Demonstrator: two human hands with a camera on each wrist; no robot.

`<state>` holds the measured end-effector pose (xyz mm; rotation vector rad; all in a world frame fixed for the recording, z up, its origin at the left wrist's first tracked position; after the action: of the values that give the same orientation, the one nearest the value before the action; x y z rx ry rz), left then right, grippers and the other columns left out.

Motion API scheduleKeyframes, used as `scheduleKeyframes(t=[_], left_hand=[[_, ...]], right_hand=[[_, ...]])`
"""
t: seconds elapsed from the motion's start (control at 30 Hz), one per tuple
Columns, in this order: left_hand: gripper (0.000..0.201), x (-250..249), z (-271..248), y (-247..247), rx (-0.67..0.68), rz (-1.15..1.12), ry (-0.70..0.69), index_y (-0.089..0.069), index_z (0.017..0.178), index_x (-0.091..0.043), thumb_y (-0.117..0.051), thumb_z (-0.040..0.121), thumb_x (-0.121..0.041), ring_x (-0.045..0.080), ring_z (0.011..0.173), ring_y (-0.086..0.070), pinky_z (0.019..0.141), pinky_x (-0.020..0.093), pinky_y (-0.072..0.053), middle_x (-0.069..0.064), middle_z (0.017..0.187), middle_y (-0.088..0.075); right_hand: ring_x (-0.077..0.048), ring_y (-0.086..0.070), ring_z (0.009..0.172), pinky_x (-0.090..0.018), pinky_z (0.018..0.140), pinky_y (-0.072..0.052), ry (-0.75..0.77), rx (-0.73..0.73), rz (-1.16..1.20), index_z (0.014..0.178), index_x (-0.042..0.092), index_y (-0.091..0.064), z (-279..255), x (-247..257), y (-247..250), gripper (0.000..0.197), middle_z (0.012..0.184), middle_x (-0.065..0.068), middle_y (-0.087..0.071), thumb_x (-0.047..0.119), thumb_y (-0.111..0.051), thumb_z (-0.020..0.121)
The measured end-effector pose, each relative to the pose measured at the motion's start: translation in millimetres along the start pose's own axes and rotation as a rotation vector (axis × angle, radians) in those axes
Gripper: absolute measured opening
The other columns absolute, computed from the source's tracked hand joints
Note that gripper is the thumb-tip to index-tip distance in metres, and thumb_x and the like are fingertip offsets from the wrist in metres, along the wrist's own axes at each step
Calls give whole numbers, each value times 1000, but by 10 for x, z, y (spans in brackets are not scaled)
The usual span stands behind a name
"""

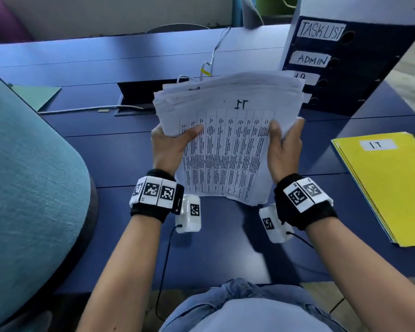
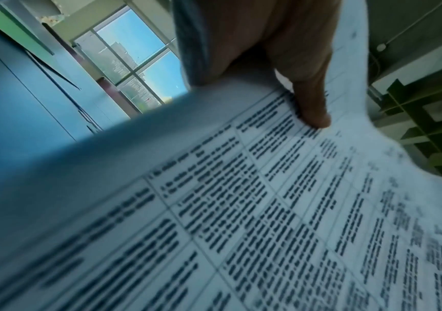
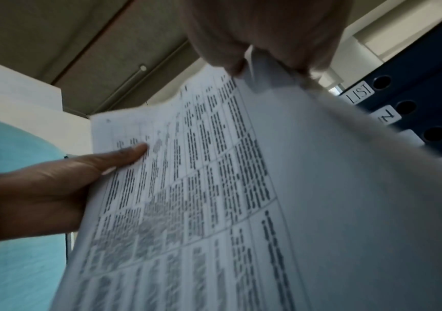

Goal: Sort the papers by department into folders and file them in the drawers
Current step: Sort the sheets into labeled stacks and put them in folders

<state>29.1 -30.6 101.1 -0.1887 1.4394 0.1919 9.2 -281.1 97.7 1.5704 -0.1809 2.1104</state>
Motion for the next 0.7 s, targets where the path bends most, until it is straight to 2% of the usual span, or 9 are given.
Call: scheduleKeyframes(t=[0.13,0.23,0.33,0.4,0.53,0.57,0.6,0.63,0.7], left_hand=[[30,-12,85,20,-28,30,66,-66,95,-14,-80,68,-14,4,77,-69,70,17,-54,-1,89,-71],[39,361,96,54,-3,79,238,-68,101,-10,-82,67,-21,17,90,-69,87,31,-53,4,97,-72],[64,835,-69,149,-33,177,485,-58,113,-3,-83,63,-33,19,103,-60,101,36,-42,2,105,-65],[85,1116,-227,209,-42,246,622,-47,123,2,-83,60,-43,22,109,-52,101,39,-37,5,115,-57],[137,1966,-376,387,-60,337,762,-52,122,2,-77,9,-72,28,109,-57,99,39,-44,11,120,-61],[141,2020,-417,401,-67,356,777,-53,121,0,-74,3,-75,29,109,-58,98,41,-45,12,119,-62],[137,1928,-489,375,-63,358,794,-53,121,0,-76,8,-74,30,109,-58,98,41,-45,12,120,-61],[124,1784,-557,348,-59,363,802,-51,122,1,-81,24,-69,31,111,-56,98,40,-45,13,123,-60],[88,1587,-623,327,-67,412,810,-45,123,4,-83,60,-44,33,118,-50,97,38,-42,16,127,-54]], right_hand=[[-14,-47,69,-19,57,-33,55,39,-152,107,-1,-40,139,149,-47,27,82,4,-50,25,-44,98],[-20,-45,80,-26,67,-31,-113,200,-338,104,8,-34,182,-96,-214,18,82,-1,-50,23,-43,98],[-31,-55,95,-35,79,-41,-264,329,-461,104,7,-35,68,-398,-371,13,102,-16,-59,14,-42,97],[-40,-53,108,-40,88,-40,-335,395,-553,112,1,-37,-53,-593,-449,22,117,-25,-56,14,-43,96],[-42,-50,112,-39,88,-39,-425,491,-686,119,-2,-35,-275,-900,-526,29,121,-27,-53,10,-44,94],[-42,-50,112,-38,87,-40,-437,512,-713,120,-2,-35,-326,-959,-539,30,122,-27,-53,10,-44,94],[-41,-49,113,-39,88,-40,-446,528,-734,120,-2,-34,-367,-1012,-551,32,123,-26,-51,10,-45,93],[-40,-48,115,-39,90,-39,-447,537,-755,122,-2,-34,-394,-1052,-562,34,125,-25,-49,10,-45,91],[-37,-43,119,-42,95,-36,-392,521,-822,125,0,-36,-374,-1045,-584,39,129,-20,-44,11,-47,89]])
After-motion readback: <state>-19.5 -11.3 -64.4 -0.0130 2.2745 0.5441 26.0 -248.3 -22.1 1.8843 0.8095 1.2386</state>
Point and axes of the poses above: each hand's wrist, its own z-axis towards the middle knuckle, its own y-axis out of the back of the hand, x = y × z, the point moved 9 cm from there along z, towards the middle knuckle
